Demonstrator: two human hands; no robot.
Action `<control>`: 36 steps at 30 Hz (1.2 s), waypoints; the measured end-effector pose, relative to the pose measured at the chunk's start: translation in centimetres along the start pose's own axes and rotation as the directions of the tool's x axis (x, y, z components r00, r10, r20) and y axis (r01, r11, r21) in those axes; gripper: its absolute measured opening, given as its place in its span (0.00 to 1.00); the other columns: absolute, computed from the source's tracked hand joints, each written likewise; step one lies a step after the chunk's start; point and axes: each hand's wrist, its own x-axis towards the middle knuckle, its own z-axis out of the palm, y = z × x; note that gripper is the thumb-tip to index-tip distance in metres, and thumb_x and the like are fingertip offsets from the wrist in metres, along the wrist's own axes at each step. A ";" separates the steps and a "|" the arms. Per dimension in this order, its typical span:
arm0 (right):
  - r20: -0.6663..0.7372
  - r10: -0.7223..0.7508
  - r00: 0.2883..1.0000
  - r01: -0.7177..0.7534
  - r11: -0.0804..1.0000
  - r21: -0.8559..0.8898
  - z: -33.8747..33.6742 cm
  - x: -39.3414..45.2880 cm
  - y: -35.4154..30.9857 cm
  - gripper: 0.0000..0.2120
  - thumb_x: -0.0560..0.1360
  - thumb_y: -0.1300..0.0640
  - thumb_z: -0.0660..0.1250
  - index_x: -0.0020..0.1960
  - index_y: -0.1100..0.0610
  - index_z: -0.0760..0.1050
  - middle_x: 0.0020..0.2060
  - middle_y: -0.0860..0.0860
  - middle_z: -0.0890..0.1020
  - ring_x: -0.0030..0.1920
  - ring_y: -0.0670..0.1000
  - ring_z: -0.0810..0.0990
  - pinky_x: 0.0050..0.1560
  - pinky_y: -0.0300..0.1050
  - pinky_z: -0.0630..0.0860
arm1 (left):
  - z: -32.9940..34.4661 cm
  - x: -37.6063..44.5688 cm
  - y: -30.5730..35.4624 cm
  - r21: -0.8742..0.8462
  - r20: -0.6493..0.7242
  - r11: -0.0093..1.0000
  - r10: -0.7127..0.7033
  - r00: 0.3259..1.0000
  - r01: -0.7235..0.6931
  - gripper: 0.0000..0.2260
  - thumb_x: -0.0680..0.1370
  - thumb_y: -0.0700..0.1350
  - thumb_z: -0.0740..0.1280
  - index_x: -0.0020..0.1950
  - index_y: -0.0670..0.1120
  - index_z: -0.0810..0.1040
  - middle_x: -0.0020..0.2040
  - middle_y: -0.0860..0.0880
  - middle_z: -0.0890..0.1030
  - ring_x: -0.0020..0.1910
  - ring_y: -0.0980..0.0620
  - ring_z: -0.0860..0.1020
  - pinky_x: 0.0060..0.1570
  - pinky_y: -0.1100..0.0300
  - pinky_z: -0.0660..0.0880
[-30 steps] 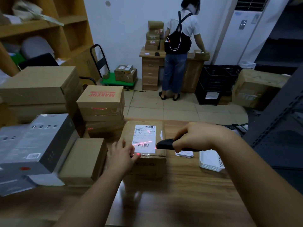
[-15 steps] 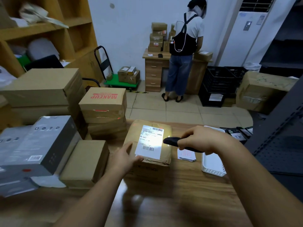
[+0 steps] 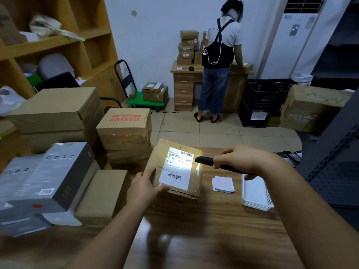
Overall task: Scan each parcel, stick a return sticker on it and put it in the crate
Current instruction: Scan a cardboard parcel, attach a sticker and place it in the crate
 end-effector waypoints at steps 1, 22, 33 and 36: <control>0.001 0.005 1.000 -0.005 1.000 0.001 -0.1 0.0 0.1 0.14 0.71 0.43 0.69 0.54 0.46 0.78 0.49 0.50 0.75 0.49 0.52 0.74 0.42 0.46 0.78 | 0.0 0.0 0.1 0.007 -0.001 1.000 0.005 1.000 -0.005 0.39 0.67 0.63 0.74 0.75 0.57 0.63 0.66 0.47 0.71 0.62 0.46 0.72 0.59 0.45 0.76; 0.006 0.036 0.999 -0.036 0.999 0.020 -0.9 1.1 0.3 0.16 0.71 0.43 0.68 0.55 0.48 0.77 0.51 0.53 0.75 0.50 0.55 0.75 0.43 0.48 0.78 | -0.2 0.0 0.2 0.044 0.009 0.999 -0.003 1.000 0.002 0.40 0.66 0.66 0.74 0.74 0.59 0.63 0.64 0.48 0.72 0.61 0.47 0.73 0.58 0.46 0.75; -0.017 -0.023 1.000 0.024 0.996 0.081 -0.8 1.3 1.5 0.16 0.72 0.44 0.68 0.58 0.45 0.76 0.50 0.50 0.74 0.50 0.52 0.74 0.42 0.46 0.80 | -0.3 0.3 -0.2 0.018 0.037 0.999 -0.042 0.998 0.041 0.41 0.67 0.64 0.74 0.75 0.58 0.61 0.67 0.46 0.70 0.63 0.46 0.72 0.61 0.45 0.73; -0.113 -0.076 0.991 0.088 0.990 0.108 1.8 2.1 3.0 0.20 0.70 0.45 0.69 0.62 0.42 0.74 0.49 0.48 0.79 0.43 0.49 0.79 0.37 0.43 0.79 | -0.5 1.0 -0.3 0.058 0.063 0.996 -0.067 0.996 0.063 0.39 0.69 0.64 0.71 0.76 0.57 0.60 0.69 0.44 0.68 0.66 0.44 0.69 0.64 0.45 0.70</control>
